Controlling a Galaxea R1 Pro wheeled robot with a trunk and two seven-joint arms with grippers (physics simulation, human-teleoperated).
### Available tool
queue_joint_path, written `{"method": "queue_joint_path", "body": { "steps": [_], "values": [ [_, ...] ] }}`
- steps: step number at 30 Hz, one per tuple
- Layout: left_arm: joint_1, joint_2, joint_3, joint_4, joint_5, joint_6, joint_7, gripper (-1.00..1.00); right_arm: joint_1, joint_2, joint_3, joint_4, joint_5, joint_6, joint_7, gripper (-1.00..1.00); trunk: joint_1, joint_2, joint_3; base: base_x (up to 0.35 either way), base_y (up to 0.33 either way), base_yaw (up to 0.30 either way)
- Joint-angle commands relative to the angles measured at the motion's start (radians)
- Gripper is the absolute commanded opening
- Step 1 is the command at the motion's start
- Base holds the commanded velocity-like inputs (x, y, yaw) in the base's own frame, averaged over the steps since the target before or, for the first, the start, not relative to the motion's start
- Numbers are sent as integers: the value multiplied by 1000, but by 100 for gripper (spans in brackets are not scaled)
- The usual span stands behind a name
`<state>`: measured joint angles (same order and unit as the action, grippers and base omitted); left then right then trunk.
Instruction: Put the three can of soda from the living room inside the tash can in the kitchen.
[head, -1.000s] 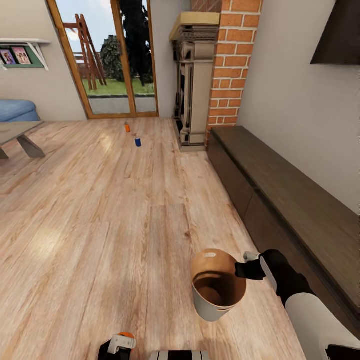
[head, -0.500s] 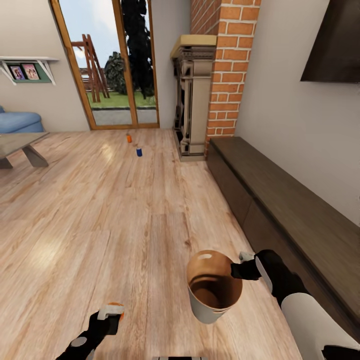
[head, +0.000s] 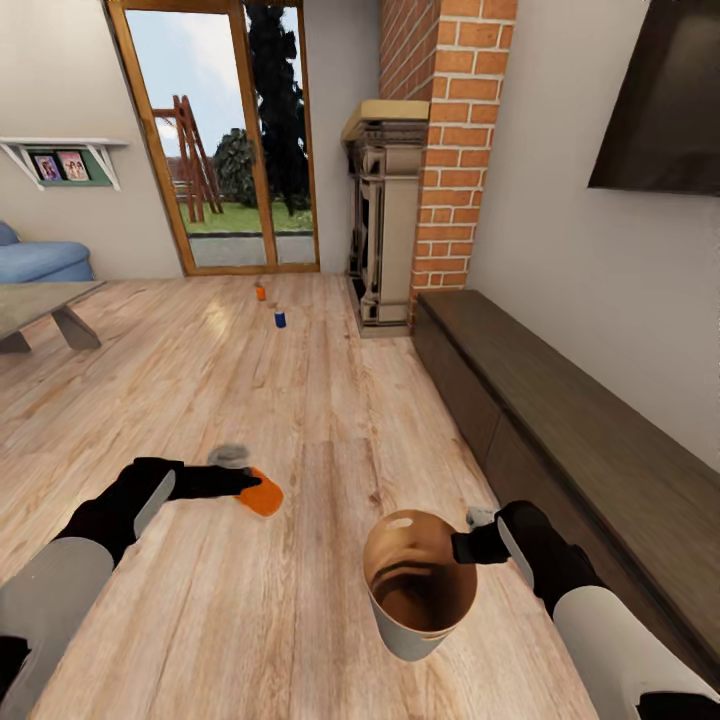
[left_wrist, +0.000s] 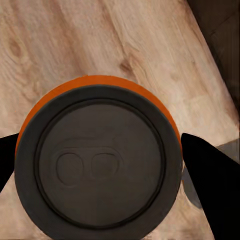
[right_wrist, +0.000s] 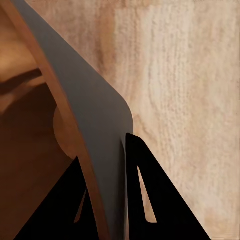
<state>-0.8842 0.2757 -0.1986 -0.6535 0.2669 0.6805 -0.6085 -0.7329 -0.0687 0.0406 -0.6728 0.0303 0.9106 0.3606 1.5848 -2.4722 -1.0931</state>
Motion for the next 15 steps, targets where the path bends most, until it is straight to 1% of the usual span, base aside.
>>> {"method": "queue_joint_path", "body": {
  "steps": [1, 2, 3, 4, 5, 6, 7, 9, 10, 11, 12, 14, 15],
  "values": [
    [-28, 0, -2, 0, -3, 37, -30, -100, 0, 0, 0, 1, -24, 4, 5, -100, -4, 7, 3, 0, 0, 0],
    [-78, -2, -7, -1, -3, 107, -80, -100, 0, 1, 1, 3, -24, 4, 4, -100, -8, 14, 6, 0, 0, 0],
    [-103, -4, -10, -2, -3, 140, -102, -100, 0, 1, 2, 4, -24, 4, 4, -100, -12, 21, 9, 0, 0, 0],
    [-149, -11, -23, -3, -3, 203, -144, -100, 0, 1, 3, 5, -23, 4, 4, -100, -15, 28, 13, 0, 0, 0],
    [-187, -25, -50, -5, -3, 257, -179, -100, 0, 2, 4, 6, -23, 3, 4, -100, -19, 35, 16, 0, 0, 0],
    [-202, -36, -68, -6, -3, 281, -194, -100, 0, 2, 5, 7, -23, 3, 4, -100, -23, 42, 19, 0, 0, 0],
    [-223, -65, -113, -7, -3, 322, -219, -100, 0, 3, 5, 7, -23, 2, 5, -100, -27, 49, 22, 0, 0, 0],
    [-239, -96, -152, -7, -3, 351, -235, -100, 0, 3, 6, 8, -23, 1, 5, -100, -35, 63, 28, 0, 0, 0],
    [-251, -121, -178, -3, -3, 367, -246, -100, 0, 4, 6, 8, -23, 0, 6, -100, -38, 70, 31, 0, 0, 0],
    [-260, -140, -196, 6, -3, 367, -253, -100, 0, 4, 7, 8, -23, 0, 6, -100, -42, 77, 35, 0, 0, 0],
    [-266, -161, -207, 19, -3, 367, -258, -100, 0, 4, 7, 8, -23, -1, 6, -100, -46, 84, 38, 0, 0, 0],
    [-269, -184, -215, 35, -4, 367, -262, -100, 0, 4, 7, 8, -24, -1, 9, -100, -54, 98, 44, 0, 0, 0],
    [-271, -205, -224, 52, -4, 367, -264, -100, -1, 4, 7, 9, -24, -1, 12, -100, -58, 105, 47, 0, 0, 0]
  ]
}}
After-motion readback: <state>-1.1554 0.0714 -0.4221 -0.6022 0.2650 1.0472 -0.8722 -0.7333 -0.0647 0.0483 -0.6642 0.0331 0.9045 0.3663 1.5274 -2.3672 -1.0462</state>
